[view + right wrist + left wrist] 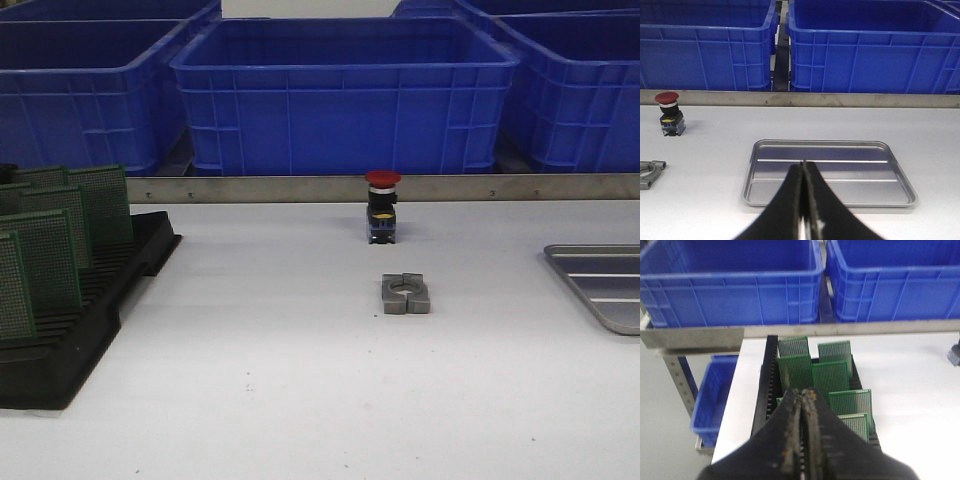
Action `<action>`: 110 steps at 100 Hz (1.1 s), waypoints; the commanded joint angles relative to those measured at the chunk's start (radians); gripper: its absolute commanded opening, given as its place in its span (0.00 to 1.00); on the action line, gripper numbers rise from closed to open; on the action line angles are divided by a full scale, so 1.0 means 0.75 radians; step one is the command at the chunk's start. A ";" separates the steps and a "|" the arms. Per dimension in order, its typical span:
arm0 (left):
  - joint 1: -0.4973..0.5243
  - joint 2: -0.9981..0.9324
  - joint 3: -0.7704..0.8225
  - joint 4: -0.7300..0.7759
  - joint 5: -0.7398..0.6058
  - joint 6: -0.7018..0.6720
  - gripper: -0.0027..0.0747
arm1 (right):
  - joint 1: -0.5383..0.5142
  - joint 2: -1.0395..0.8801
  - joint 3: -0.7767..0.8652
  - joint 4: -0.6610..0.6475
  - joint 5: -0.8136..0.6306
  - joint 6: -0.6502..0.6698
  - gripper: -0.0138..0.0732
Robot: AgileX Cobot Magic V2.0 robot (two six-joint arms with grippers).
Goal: Place circuit board on tray
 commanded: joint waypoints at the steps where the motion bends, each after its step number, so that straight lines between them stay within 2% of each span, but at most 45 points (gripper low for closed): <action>1: 0.003 0.175 -0.143 -0.015 -0.034 -0.016 0.02 | -0.007 -0.029 0.000 -0.017 -0.109 -0.005 0.09; 8: 0.003 0.292 -0.219 -0.020 -0.002 0.020 0.08 | -0.007 -0.029 0.000 -0.017 -0.109 -0.005 0.09; 27: 0.003 0.610 -0.396 -0.128 0.084 0.288 0.44 | -0.007 -0.029 0.000 -0.017 -0.109 -0.005 0.09; 37: 0.003 0.764 -0.484 -0.199 0.165 0.458 0.55 | -0.007 -0.029 0.000 -0.017 -0.109 -0.005 0.09; 55: 0.003 1.047 -0.658 -0.348 0.505 0.949 0.55 | -0.007 -0.029 0.000 -0.017 -0.109 -0.005 0.09; 64: 0.003 1.169 -0.711 -0.378 0.621 1.231 0.55 | -0.007 -0.029 0.000 -0.017 -0.106 -0.005 0.09; 84: -0.011 1.354 -0.733 -0.393 0.647 1.846 0.53 | -0.007 -0.029 0.000 -0.017 -0.105 -0.005 0.09; 94: -0.039 1.422 -0.733 -0.395 0.628 1.997 0.53 | -0.007 -0.029 0.000 -0.017 -0.105 -0.005 0.09; 110: -0.078 1.491 -0.733 -0.398 0.504 2.006 0.53 | -0.007 -0.029 0.000 -0.017 -0.105 -0.005 0.09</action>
